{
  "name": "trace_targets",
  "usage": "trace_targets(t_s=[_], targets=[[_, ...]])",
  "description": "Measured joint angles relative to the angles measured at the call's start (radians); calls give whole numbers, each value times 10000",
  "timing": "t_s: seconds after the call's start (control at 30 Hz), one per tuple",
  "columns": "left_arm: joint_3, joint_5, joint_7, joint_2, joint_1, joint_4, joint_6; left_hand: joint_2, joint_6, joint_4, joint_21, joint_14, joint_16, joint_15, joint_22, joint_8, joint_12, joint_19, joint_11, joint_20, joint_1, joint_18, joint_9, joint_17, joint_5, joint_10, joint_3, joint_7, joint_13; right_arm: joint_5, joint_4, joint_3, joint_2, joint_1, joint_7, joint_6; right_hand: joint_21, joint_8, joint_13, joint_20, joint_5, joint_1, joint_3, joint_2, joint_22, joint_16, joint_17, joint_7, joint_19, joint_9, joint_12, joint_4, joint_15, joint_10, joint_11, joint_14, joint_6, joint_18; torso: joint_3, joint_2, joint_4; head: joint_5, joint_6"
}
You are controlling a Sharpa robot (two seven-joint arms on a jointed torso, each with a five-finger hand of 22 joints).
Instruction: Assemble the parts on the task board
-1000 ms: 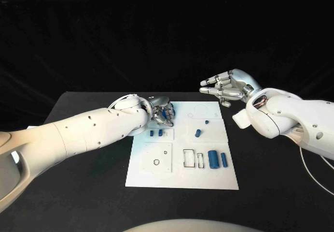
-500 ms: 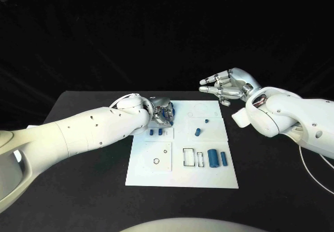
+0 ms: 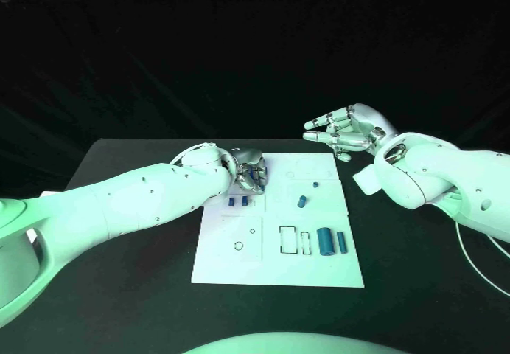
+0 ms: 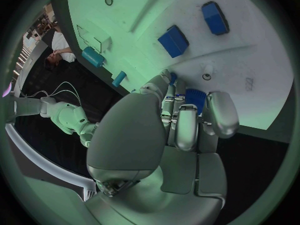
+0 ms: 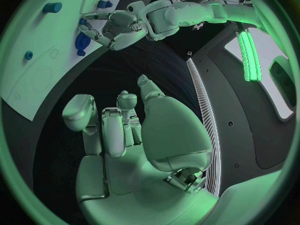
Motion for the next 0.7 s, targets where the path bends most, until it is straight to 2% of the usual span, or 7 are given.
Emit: trace_targets(t_s=[0.33, 0.5, 0.7], targets=[[17, -18, -51, 60, -20, -55, 87, 83, 108, -113, 111, -35, 0, -35, -1, -77, -94, 35, -23, -36, 83, -1, -59, -62, 0, 238, 251, -36, -39, -4, 11, 0, -7, 0, 0, 7, 0, 0, 0, 0, 0, 0, 0, 0, 0, 0, -1, 0, 0, 0, 0, 0, 0, 0, 0, 0, 0, 0, 2, 4, -4, -44, -20], [26, -20, -107, 78, -13, -93, 155, 253, 286, -321, 176, -22, 0, -48, -2, -78, -116, -2, -76, -73, 253, -1, -72, -92, -83, 432, 543, -36, -59, -7, 17, 0, -14, -1, 0, 11, 0, 0, 0, 0, 0, 0, 0, 0, 1, 0, -2, 0, 0, 0, 0, 0, 0, 1, 0, 0, 0, -1, 5, -1, 0, -45, -45], [27, -20, -124, 102, -14, -134, 209, 292, 469, -539, 225, -35, 31, -107, -2, -99, -199, -3, -111, -73, 293, 0, -106, -117, -206, 640, 953, -37, -57, -10, 19, 0, -15, -1, 0, 13, 0, 0, 0, 0, 0, 0, 0, 0, 1, 0, -2, -1, 0, 0, 0, 0, 0, 1, 0, 0, 1, -1, 5, -4, 7, -39, -49]])
